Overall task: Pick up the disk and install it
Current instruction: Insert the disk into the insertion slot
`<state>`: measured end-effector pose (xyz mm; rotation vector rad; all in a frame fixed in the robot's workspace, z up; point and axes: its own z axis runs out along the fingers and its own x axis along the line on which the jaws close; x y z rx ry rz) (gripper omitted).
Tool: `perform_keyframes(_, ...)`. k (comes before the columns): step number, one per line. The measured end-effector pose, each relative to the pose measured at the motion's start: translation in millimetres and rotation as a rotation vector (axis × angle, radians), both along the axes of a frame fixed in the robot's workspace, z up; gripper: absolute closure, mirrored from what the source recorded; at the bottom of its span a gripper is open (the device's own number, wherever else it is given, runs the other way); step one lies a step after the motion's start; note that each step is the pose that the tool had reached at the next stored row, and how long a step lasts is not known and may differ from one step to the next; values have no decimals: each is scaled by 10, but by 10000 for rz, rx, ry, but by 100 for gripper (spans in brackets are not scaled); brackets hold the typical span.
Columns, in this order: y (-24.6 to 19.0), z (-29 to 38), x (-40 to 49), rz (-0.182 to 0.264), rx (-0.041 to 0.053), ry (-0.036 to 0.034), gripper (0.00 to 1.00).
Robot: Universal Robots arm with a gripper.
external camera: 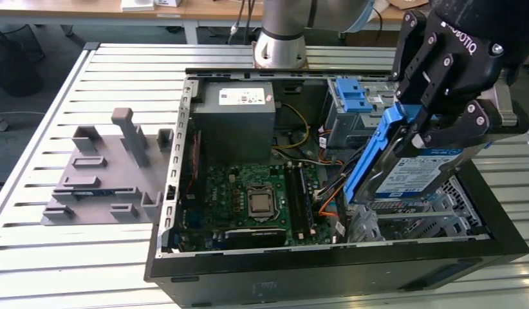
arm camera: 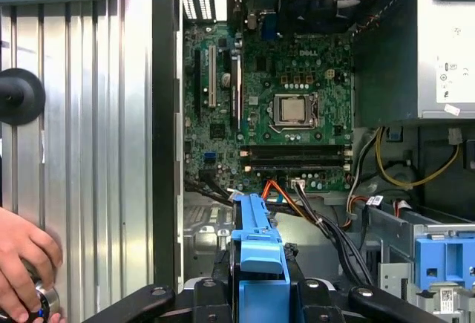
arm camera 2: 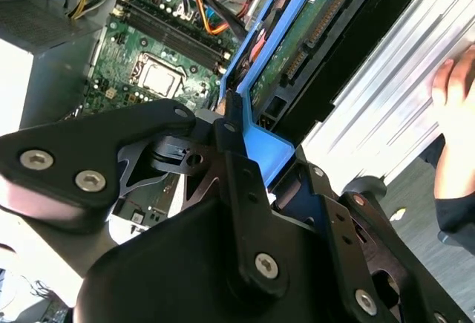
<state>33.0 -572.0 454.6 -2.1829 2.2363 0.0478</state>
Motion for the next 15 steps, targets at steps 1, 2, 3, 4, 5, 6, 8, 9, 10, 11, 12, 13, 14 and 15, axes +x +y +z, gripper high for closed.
perform_keyframes(1, 0, -2, 19, 0, 0, 0, 64)
perform_keyframes(2, 0, -3, 36, 0, -1, 0, 64)
perform_keyframes(3, 0, -4, 51, 0, 0, 0, 64)
perform_keyframes(4, 0, -5, 61, -1, -1, 0, 64)
perform_keyframes(5, 0, -6, 65, 0, -2, 0, 64)
perform_keyframes(6, 0, -6, 65, -1, -1, 0, 64)
perform_keyframes(8, 0, -8, 68, -1, 0, 0, 64)
perform_keyframes(9, 0, -9, 72, 0, 0, 0, 64)
perform_keyframes(10, 0, -10, 78, 1, 0, 0, 64)
perform_keyframes(11, 0, -12, 89, 0, 0, -1, 64)
perform_keyframes(12, -1, -14, 102, 0, 1, -1, 64)
perform_keyframes(13, 0, -15, 118, 0, 1, 0, 64)
perform_keyframes(14, 0, -17, 134, 0, -1, 0, 64)
perform_keyframes(15, -1, -19, 153, 0, 1, 0, 64)
